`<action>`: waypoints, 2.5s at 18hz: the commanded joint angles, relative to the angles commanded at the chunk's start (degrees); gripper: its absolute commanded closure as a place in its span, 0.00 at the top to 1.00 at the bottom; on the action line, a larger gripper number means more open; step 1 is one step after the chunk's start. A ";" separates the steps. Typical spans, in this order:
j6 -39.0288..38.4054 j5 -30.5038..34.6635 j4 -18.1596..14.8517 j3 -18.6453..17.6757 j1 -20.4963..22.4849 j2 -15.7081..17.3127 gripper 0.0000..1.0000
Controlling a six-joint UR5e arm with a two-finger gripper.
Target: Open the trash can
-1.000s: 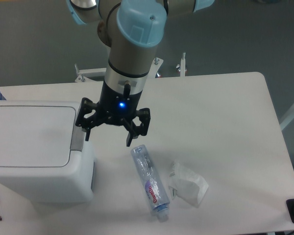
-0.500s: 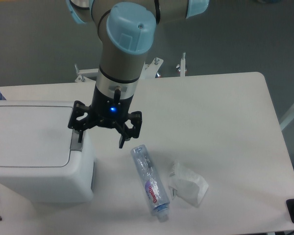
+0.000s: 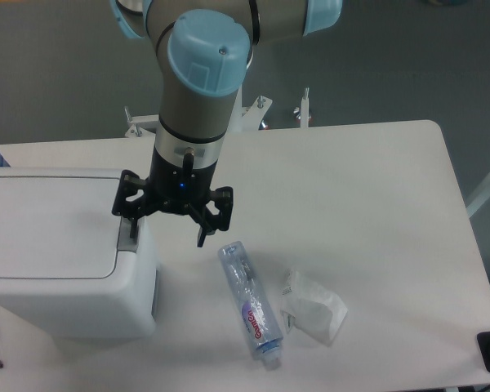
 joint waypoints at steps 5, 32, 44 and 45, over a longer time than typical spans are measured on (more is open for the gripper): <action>0.00 0.00 -0.17 -0.09 0.00 0.00 1.00; 1.41 0.00 0.35 1.84 6.68 -0.17 1.00; 27.66 0.09 0.88 2.37 16.43 -4.65 1.00; 30.21 0.78 0.79 2.55 17.22 -5.53 1.00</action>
